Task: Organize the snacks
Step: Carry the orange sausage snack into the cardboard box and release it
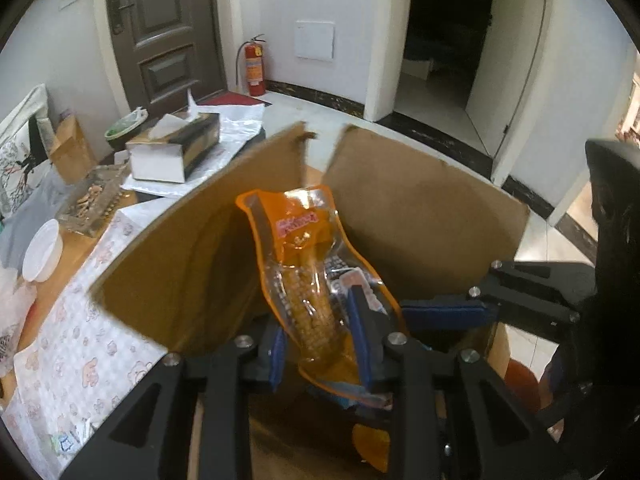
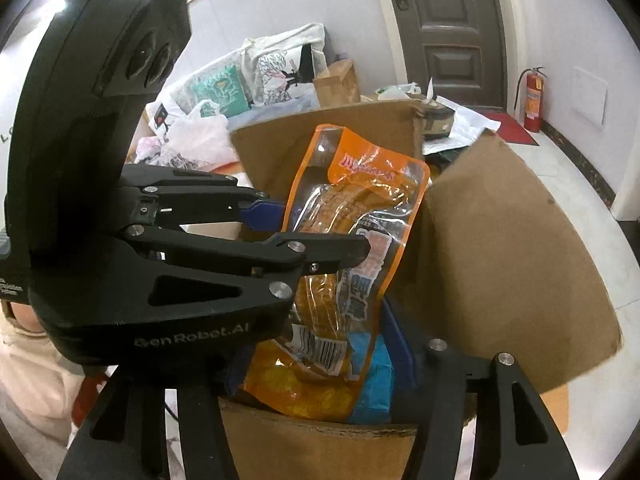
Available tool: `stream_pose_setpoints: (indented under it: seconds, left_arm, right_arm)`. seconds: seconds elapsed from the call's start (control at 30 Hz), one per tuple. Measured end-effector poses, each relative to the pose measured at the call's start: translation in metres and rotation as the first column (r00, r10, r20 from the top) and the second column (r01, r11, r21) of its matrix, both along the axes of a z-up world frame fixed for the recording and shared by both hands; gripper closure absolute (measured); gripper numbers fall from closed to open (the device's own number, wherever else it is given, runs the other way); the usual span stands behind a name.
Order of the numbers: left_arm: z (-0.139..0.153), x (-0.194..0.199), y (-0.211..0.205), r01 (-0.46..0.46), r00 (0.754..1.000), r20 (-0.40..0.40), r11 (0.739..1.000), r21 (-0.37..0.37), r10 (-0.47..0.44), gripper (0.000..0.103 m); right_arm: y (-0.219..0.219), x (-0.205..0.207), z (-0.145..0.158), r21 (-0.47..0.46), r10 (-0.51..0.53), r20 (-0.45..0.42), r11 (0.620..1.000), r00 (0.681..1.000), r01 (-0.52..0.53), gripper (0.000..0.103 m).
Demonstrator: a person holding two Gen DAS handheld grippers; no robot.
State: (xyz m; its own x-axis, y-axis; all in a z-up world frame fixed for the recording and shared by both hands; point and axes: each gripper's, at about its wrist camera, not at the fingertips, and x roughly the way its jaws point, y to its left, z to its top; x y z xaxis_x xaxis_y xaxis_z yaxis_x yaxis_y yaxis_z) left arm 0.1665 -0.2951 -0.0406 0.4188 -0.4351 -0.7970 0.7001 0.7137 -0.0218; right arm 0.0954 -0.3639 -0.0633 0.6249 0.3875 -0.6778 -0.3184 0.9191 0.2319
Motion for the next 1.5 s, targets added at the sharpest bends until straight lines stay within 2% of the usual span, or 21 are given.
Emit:
stream_pose_setpoints:
  seconds: [0.23,0.37,0.43,0.63,0.7,0.8,1.03,1.2,1.23,1.37,1.43,1.5]
  left_arm:
    - [-0.01,0.007,0.001,0.003,0.999,-0.039,1.0,-0.011,-0.004,0.075]
    - [-0.016,0.009,0.001,-0.001,0.999,-0.053,1.0,0.018,0.002,0.072]
    - [-0.022,0.013,0.001,-0.011,0.997,-0.078,0.999,0.032,0.013,0.067]
    - [-0.031,0.02,0.002,-0.029,0.992,-0.12,0.999,0.042,0.034,0.066]
    - [-0.027,0.019,0.003,-0.031,0.991,-0.127,0.999,0.023,0.034,0.066]
    - [-0.015,0.016,0.006,-0.037,0.995,-0.092,0.999,-0.004,0.036,0.057]
    - [0.01,0.014,0.025,-0.072,0.997,-0.044,0.996,-0.06,0.07,0.057]
    - [0.024,0.008,0.045,-0.114,0.993,-0.028,0.987,-0.115,0.112,0.057]
    - [0.029,0.007,0.05,-0.121,0.993,-0.023,0.984,-0.132,0.119,0.057]
    - [0.045,-0.003,0.072,-0.153,0.987,0.011,0.969,-0.192,0.158,0.057]
    - [0.05,-0.007,0.082,-0.16,0.986,0.011,0.962,-0.22,0.167,0.057]
    - [0.052,-0.01,0.092,-0.165,0.985,0.013,0.959,-0.232,0.173,0.057]
  right_arm:
    - [0.0,0.001,-0.003,-0.023,-0.006,-0.009,1.0,1.0,0.006,0.043]
    - [0.005,-0.001,-0.004,-0.043,0.001,-0.005,0.999,1.0,-0.001,0.042]
    - [0.006,-0.001,-0.003,-0.043,0.016,-0.006,0.999,1.0,-0.016,0.041]
    - [0.012,-0.007,-0.003,-0.066,0.031,0.0,0.997,1.0,-0.031,0.038]
    - [0.012,-0.008,-0.003,-0.073,0.03,-0.001,0.997,1.0,-0.03,0.037]
    - [0.01,-0.008,-0.002,-0.067,0.028,0.0,0.997,1.0,-0.028,0.036]
    - [0.003,-0.01,0.006,-0.024,0.018,0.023,1.0,1.0,-0.018,0.035]
    - [0.007,-0.006,0.018,0.01,0.031,0.081,0.999,0.996,-0.032,0.035]
    - [0.009,-0.005,0.02,0.017,0.043,0.094,0.999,0.995,-0.045,0.036]
    - [0.023,0.008,0.023,0.05,0.104,0.112,0.993,0.988,-0.11,0.055]
    - [0.029,0.02,0.017,0.036,0.12,0.096,0.992,0.988,-0.124,0.057]
    - [0.03,0.035,0.007,0.036,0.113,0.033,0.993,0.993,-0.115,0.058]
